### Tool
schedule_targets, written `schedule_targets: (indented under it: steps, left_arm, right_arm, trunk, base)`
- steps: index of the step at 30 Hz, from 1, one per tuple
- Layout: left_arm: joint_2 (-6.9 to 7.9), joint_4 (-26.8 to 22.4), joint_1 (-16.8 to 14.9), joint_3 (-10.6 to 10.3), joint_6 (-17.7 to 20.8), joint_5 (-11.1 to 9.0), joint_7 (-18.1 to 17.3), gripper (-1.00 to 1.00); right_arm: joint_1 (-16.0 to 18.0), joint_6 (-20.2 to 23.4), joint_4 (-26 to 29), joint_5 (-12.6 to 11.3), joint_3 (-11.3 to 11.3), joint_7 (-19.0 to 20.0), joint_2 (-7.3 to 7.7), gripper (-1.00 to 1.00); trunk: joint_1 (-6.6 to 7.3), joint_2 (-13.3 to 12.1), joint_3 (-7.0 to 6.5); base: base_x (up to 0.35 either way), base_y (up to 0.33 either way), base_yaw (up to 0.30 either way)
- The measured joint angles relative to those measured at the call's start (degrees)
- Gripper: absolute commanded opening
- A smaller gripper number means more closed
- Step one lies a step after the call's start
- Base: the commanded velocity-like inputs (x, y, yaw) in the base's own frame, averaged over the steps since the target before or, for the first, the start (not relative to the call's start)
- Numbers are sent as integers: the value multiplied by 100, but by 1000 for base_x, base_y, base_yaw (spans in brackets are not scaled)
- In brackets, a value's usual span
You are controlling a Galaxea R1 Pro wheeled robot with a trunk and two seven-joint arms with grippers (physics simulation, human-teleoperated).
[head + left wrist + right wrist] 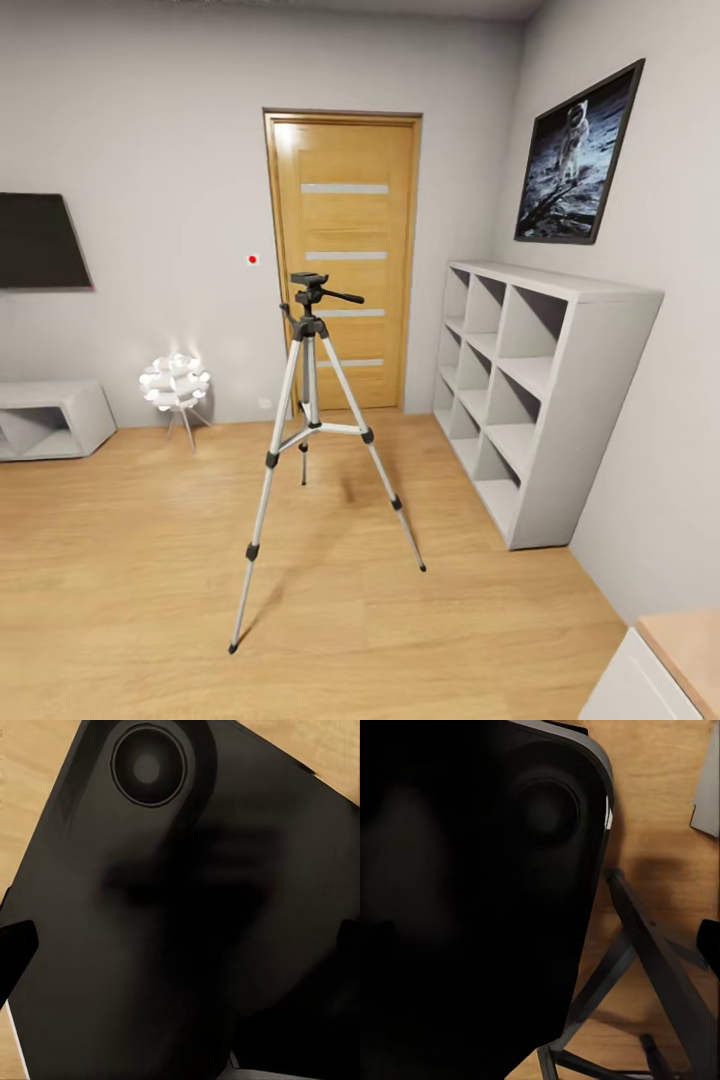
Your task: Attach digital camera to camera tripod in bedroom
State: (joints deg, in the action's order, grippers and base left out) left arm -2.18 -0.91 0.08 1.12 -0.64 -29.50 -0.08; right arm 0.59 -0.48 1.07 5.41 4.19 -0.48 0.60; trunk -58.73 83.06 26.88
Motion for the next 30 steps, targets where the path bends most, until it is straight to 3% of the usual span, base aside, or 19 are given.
schedule_targets:
  steps: [8,30]
  left_arm:
    - [0,0,0,0,0,1,0,100]
    - [12,-7,0,-27,3,75,-5,100]
  right_arm:
    - [0,0,0,-6,0,0,0,100]
    - [0,-1,0,-41,-30,-5,26,100]
  trunk:
    - [0,0,0]
    - [0,0,0]
  base:
    - [0,0,175]
    - [0,0,8]
